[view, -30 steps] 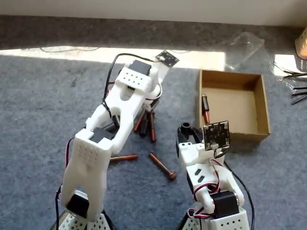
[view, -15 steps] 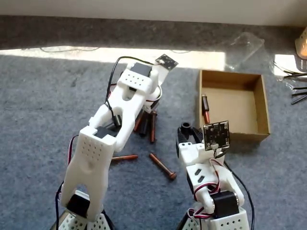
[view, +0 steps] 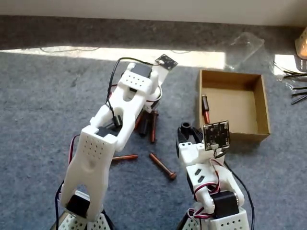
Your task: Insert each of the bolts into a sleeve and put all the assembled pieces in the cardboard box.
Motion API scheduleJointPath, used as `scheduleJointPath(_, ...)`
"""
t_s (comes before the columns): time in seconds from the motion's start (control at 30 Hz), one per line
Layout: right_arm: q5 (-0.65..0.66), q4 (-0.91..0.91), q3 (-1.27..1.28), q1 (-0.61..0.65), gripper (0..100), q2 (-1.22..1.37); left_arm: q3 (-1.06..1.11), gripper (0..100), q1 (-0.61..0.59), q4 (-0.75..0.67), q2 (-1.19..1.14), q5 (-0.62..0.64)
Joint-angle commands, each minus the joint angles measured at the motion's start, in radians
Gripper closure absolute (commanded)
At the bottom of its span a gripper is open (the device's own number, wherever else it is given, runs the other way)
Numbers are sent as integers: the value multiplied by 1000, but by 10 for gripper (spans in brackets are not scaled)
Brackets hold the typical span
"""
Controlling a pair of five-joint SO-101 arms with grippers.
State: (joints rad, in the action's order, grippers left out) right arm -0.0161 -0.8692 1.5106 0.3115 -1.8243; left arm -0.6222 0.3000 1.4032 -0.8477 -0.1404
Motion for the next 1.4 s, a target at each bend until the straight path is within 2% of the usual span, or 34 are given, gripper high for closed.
scheduleJointPath(0.0, -5, 38, -8, -13, 995, -13, -30, 906, -5, -35, -12, 6)
scheduleJointPath(0.2, -3, 38, -8, -13, 995, -13, -70, 995, -1, -29, -13, 6)
scheduleJointPath(0.37, -3, 38, -7, -13, 995, -13, -117, 994, -5, -23, -8, 6)
scheduleJointPath(0.53, -3, 38, -5, -13, 995, -13, -243, 994, -5, 107, -8, 5)
scheduleJointPath(0.73, -6, 143, 68, -10, 995, -13, -562, 994, -2, 345, -10, 2)
scheduleJointPath(0.9, -11, 189, 108, -5, 995, -13, -694, 994, -13, 362, -8, 2)
scheduleJointPath(1.13, -6, 280, 165, 91, 995, -13, -671, 994, 2, 365, 59, 2)
scheduleJointPath(1.37, -5, 325, 168, 157, 995, -13, -415, 994, 2, 364, 303, 0)
